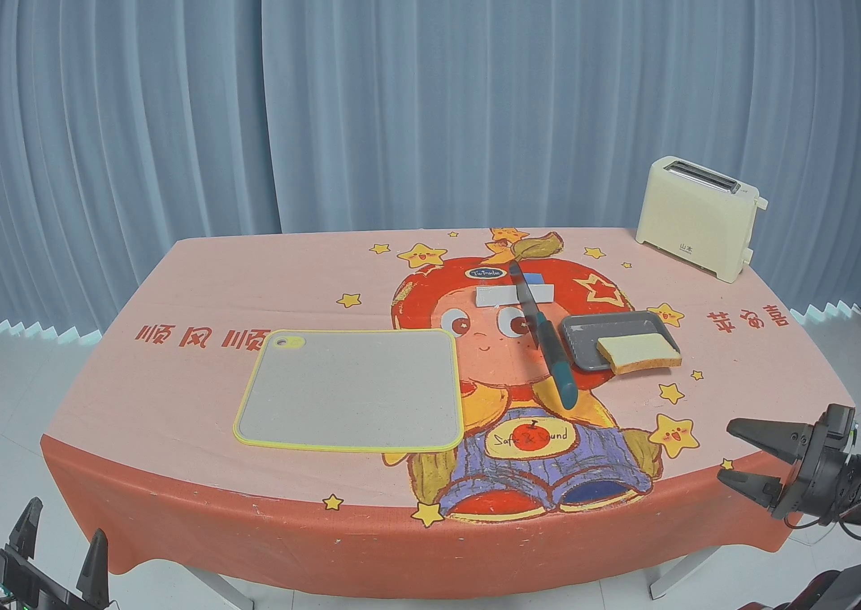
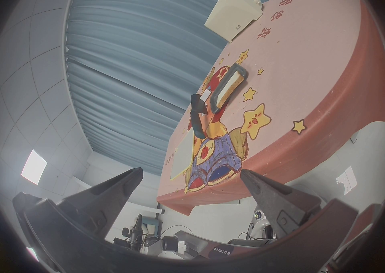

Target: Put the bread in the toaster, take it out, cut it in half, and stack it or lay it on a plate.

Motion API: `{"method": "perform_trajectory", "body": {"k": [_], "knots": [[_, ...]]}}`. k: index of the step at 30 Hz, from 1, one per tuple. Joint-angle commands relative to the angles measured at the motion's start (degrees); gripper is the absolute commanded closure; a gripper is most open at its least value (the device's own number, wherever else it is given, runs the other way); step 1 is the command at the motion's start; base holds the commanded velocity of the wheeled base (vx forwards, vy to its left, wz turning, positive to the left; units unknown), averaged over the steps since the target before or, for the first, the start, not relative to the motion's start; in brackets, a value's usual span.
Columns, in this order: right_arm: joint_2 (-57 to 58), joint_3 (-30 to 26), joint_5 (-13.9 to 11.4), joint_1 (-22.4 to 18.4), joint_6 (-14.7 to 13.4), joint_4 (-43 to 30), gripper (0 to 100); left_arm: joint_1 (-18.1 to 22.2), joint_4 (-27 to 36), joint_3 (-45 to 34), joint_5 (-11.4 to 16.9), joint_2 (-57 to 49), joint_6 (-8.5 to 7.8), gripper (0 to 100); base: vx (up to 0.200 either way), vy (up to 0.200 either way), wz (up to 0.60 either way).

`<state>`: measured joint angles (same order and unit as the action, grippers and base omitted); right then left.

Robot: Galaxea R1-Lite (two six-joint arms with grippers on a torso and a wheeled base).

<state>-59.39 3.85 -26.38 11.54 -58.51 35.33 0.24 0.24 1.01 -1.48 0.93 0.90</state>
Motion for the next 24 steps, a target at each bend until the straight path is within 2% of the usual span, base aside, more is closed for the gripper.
{"method": "perform_trajectory", "body": {"k": [1,16,18,19,21,24], "knots": [[-1.9,-2.1,-0.3,1.0,0.0,2.8,0,0.0,0.0,-1.0,0.0,-0.9,-0.02,0,0.0,0.0,0.0],[-10.1,0.5,-0.2,0.6,-0.6,7.9,0,0.0,-0.1,-1.0,0.0,-0.9,0.06,0,0.0,0.0,0.0],[-11.0,1.5,-0.2,0.6,-1.4,7.9,0,0.0,-0.1,-1.0,0.0,-0.9,0.06,0,0.0,0.0,0.0],[-11.7,2.7,-0.2,0.8,-2.9,7.9,0,0.0,-0.1,-1.0,0.0,-0.9,-0.02,0,0.0,0.0,0.0],[-12.4,3.7,-0.2,0.8,-4.2,7.9,0,0.0,-0.1,-1.0,0.0,-0.9,-0.02,0,0.0,0.0,0.0],[-13.3,5.1,-0.1,0.8,-5.2,7.9,0,0.0,0.0,-1.0,0.0,-0.9,0.06,0,0.0,0.0,0.0]]}}
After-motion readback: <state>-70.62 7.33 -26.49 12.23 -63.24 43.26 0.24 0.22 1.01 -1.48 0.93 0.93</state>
